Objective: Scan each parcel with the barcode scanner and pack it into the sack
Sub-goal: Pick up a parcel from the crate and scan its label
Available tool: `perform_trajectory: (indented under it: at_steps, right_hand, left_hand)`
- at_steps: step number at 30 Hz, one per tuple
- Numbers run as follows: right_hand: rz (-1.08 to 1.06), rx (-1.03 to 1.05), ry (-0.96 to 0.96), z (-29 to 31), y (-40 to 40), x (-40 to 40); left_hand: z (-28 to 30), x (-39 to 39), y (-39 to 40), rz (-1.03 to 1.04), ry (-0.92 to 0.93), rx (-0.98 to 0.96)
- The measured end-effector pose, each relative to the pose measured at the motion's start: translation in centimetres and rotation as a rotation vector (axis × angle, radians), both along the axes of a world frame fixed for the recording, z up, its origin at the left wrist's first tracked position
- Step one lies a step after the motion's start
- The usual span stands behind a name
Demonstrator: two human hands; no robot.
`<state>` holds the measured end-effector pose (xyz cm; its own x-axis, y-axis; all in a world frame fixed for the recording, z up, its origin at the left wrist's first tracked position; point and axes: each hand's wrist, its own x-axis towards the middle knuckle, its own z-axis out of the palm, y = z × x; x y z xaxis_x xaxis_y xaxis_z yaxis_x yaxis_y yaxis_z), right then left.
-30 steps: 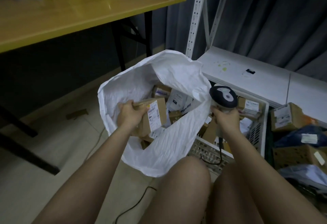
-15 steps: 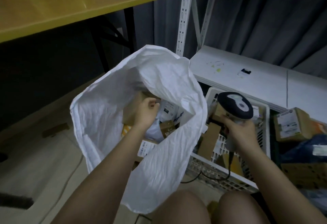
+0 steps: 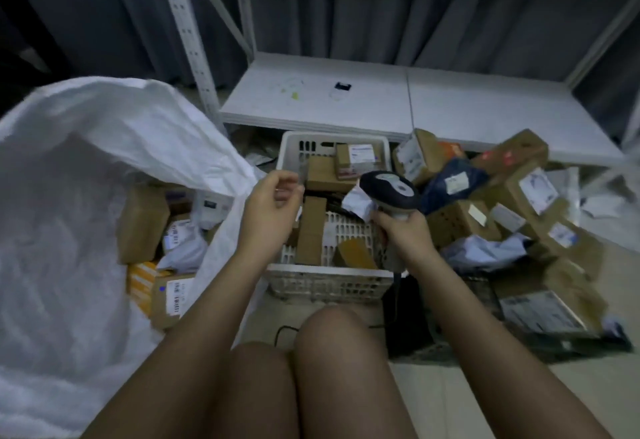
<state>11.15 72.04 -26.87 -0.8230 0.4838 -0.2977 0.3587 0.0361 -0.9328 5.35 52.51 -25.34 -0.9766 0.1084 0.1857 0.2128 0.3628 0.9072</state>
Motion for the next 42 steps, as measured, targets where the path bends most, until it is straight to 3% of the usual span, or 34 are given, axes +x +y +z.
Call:
perform_trajectory:
  at_steps: [6, 12, 17, 21, 27, 31, 42]
  right_hand:
    - [-0.074, -0.039, -0.041, -2.9, 3.9, 1.0]
    - [-0.138, -0.114, -0.078, -7.4, 5.5, -1.3]
    - [-0.182, -0.162, -0.086, -10.9, 6.1, -4.3]
    - [-0.176, -0.219, -0.072, -12.5, 7.0, -6.2]
    - [-0.17, -0.248, -0.052, -14.3, 8.1, -7.8]
    - [-0.179, -0.265, -0.072, -15.1, 8.6, -8.4]
    - [-0.143, -0.34, -0.131, -15.8, 8.6, -9.1]
  left_hand:
    - [-4.4, -3.0, 9.1, -0.138, -0.179, -0.113]
    - [-14.1, -7.1, 13.6, -0.198, -0.555, -0.255]
    - [-21.9, -10.2, 15.4, -0.209, -0.834, -0.23]
    - [-26.1, -11.8, 16.9, -0.233, -0.861, -0.242]
    - [-34.0, -13.5, 18.1, -0.479, -0.855, -0.399]
    - [-31.4, -12.9, 18.7, -0.476, -0.866, -0.463]
    - [-31.5, -13.4, 18.7, -0.367, -0.881, -0.486]
